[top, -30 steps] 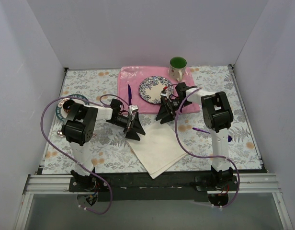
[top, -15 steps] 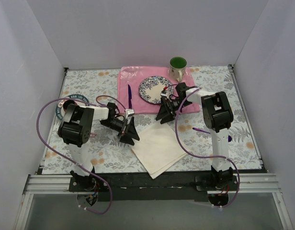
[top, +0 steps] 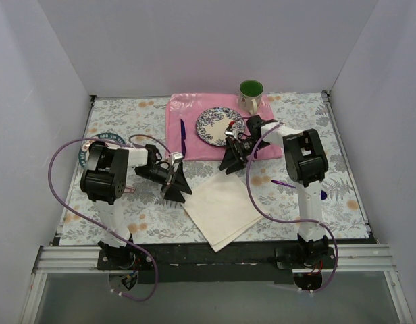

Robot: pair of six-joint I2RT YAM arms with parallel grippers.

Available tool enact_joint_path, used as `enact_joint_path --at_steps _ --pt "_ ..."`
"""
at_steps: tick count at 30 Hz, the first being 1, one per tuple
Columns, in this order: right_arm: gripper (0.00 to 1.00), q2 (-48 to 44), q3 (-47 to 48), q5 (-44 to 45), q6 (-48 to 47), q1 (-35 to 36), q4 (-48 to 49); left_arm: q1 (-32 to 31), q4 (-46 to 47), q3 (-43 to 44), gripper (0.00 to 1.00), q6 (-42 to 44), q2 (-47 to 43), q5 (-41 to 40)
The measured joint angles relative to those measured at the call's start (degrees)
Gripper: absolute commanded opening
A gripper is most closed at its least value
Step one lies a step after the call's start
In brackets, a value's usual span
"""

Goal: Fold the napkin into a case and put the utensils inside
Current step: Smooth out the square-folded napkin at the center of the board.

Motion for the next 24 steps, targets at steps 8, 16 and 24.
enact_joint_path --at_steps 8,16,24 --pt "0.98 -5.07 -2.16 -4.2 0.09 3.56 -0.59 -3.02 -1.64 3.45 0.98 -0.48 -3.85 1.38" --pt "0.95 -7.41 0.17 -4.09 -3.56 5.95 -3.96 -7.06 6.38 3.67 0.98 -4.26 -18.58 -8.11" --pt "0.95 -3.06 0.46 1.01 -7.17 6.36 -5.99 -15.06 13.2 0.24 0.98 -5.46 -26.47 -17.77"
